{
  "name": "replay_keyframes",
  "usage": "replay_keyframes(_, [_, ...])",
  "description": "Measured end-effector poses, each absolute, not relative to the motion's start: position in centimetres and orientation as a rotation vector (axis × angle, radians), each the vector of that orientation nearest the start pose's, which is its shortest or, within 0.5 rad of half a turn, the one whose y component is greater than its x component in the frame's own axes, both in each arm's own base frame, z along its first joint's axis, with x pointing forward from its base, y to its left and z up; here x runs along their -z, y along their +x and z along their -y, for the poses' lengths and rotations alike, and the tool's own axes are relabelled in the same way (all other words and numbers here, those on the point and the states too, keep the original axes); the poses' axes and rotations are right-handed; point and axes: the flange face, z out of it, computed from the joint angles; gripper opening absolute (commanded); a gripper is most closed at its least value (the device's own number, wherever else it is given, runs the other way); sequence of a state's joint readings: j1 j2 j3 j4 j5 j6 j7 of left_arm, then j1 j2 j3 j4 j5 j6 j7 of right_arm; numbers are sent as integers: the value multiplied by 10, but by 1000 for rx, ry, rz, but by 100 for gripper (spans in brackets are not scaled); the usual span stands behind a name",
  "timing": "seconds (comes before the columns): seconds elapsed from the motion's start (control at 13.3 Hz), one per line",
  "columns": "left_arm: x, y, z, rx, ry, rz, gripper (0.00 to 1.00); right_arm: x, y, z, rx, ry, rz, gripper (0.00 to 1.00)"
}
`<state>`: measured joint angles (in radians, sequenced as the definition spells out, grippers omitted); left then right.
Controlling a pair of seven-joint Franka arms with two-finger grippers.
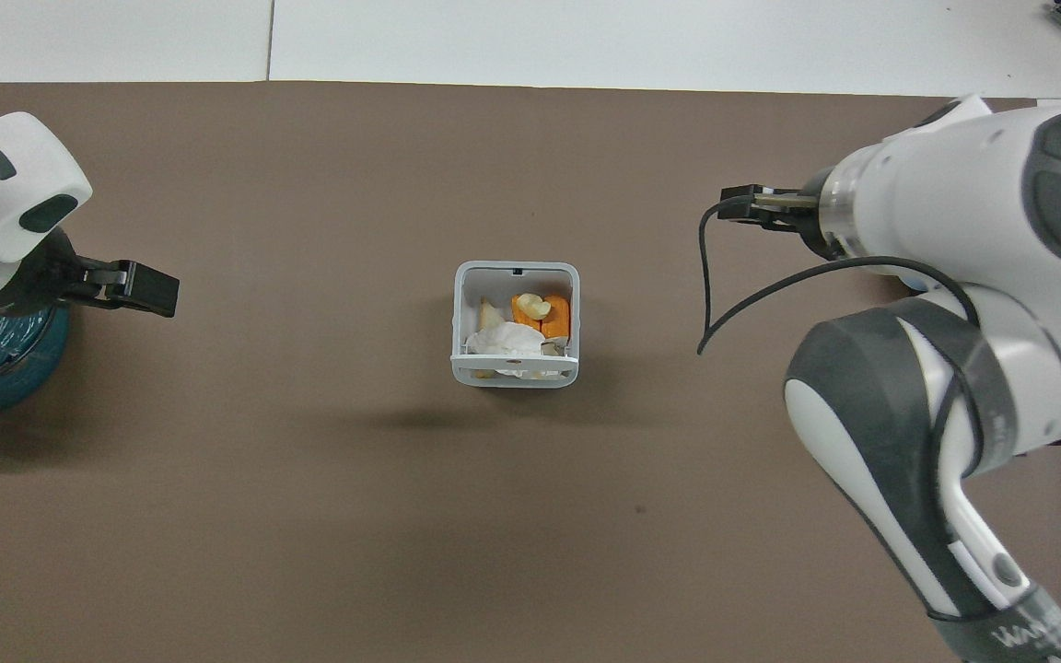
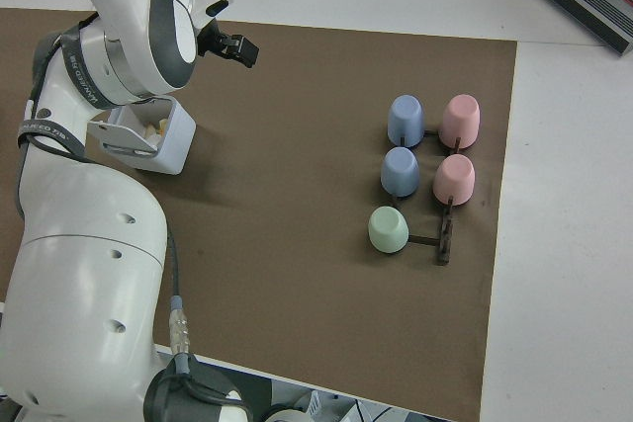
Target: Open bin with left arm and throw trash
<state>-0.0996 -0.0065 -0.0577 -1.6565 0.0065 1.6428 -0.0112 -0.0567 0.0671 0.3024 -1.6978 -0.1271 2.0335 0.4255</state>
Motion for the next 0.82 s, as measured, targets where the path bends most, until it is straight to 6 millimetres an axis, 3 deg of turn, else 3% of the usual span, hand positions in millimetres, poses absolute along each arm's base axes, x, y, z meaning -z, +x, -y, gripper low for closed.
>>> replay_keyframes(0.15, [-594, 550, 86, 2, -3126, -228, 100, -591, 582, -112, 416, -3128, -188, 100])
replay_keyframes(0.82, [-594, 552, 75, 23, -3129, -198, 100, -625, 566, -41, 214, -3190, -220, 100])
